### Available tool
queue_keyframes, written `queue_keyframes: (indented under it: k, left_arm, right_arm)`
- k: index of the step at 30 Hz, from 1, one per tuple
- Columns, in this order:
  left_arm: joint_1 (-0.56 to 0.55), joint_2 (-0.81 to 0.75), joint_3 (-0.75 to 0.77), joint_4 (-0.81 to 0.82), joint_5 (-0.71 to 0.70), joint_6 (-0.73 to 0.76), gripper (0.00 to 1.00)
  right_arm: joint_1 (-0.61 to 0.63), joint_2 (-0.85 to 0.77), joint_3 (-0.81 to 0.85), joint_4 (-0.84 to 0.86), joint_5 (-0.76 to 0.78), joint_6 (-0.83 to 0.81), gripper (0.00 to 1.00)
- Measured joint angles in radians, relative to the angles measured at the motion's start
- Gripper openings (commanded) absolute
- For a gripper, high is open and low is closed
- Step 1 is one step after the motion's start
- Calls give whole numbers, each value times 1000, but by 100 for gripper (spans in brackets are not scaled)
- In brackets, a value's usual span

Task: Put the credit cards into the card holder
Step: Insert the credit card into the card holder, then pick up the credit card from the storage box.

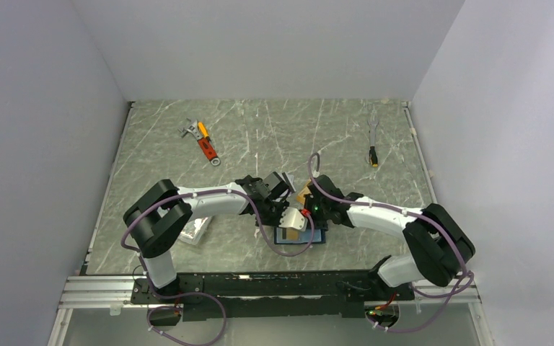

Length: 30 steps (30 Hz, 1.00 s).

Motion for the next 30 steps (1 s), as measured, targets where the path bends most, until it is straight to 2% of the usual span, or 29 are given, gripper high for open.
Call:
queue_keyframes:
  k: [10, 21, 23, 30]
  left_arm:
    - [0, -7, -10, 11, -10, 1, 7]
    - [0, -7, -9, 7, -19, 0, 7]
    - [0, -7, -8, 6, -21, -1, 7]
    - [5, -8, 9, -17, -23, -8, 9]
  right_arm:
    - [-35, 34, 51, -27, 12, -31, 0]
    - [-6, 87, 76, 4, -3, -30, 0]
    - [-5, 81, 76, -1, 0, -30, 5]
    - [-37, -55, 75, -62, 26, -36, 35]
